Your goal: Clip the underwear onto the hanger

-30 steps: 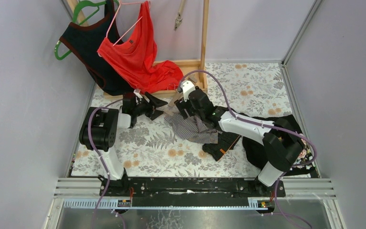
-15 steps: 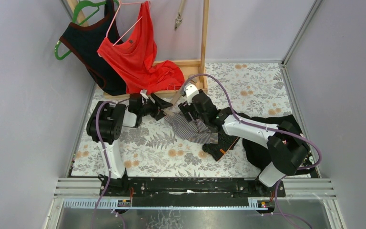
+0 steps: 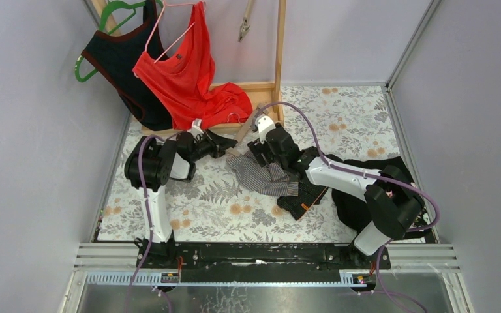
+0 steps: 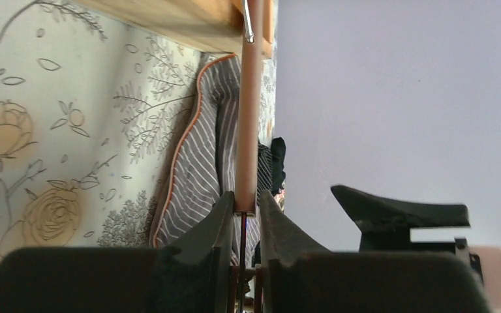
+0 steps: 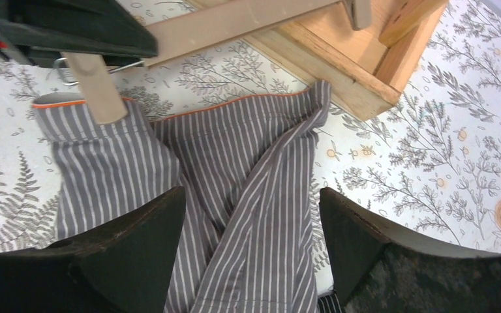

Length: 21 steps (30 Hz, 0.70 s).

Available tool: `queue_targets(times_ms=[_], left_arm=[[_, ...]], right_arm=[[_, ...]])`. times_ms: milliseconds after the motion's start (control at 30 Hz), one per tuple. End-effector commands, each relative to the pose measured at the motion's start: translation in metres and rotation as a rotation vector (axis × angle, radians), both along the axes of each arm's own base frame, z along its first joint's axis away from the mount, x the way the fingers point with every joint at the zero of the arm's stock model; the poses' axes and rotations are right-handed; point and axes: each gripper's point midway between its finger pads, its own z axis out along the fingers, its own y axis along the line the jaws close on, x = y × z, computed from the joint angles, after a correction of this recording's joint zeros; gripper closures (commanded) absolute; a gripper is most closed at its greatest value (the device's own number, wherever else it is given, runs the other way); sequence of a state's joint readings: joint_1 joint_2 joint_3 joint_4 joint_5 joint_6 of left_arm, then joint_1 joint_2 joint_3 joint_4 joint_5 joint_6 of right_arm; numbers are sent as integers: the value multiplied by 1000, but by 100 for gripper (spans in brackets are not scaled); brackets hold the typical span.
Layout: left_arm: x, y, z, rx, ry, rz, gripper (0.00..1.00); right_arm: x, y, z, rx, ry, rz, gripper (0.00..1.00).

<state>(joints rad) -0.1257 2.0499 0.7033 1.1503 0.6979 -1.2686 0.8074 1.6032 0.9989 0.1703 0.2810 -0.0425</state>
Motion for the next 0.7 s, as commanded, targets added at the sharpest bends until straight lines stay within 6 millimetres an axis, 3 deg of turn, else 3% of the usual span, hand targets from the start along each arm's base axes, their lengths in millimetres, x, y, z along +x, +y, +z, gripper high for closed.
queue_targets(times_ms=[0,200,500,667], left_arm=[[-11,-5,31,-73,-147,-36,96],[-29,-7,58,-116,-215,-65,100],[-60,-10,82,-122,-258,-92,100],[-75,-7,80,-93,-241,-90,100]], right_arm=[[19,-18,26,68,-49,-83,19],[38,-35,21,144,71,-152,21],[68,-15,16,168,146,-179,26],[73,-15,13,215,162,-203,27]])
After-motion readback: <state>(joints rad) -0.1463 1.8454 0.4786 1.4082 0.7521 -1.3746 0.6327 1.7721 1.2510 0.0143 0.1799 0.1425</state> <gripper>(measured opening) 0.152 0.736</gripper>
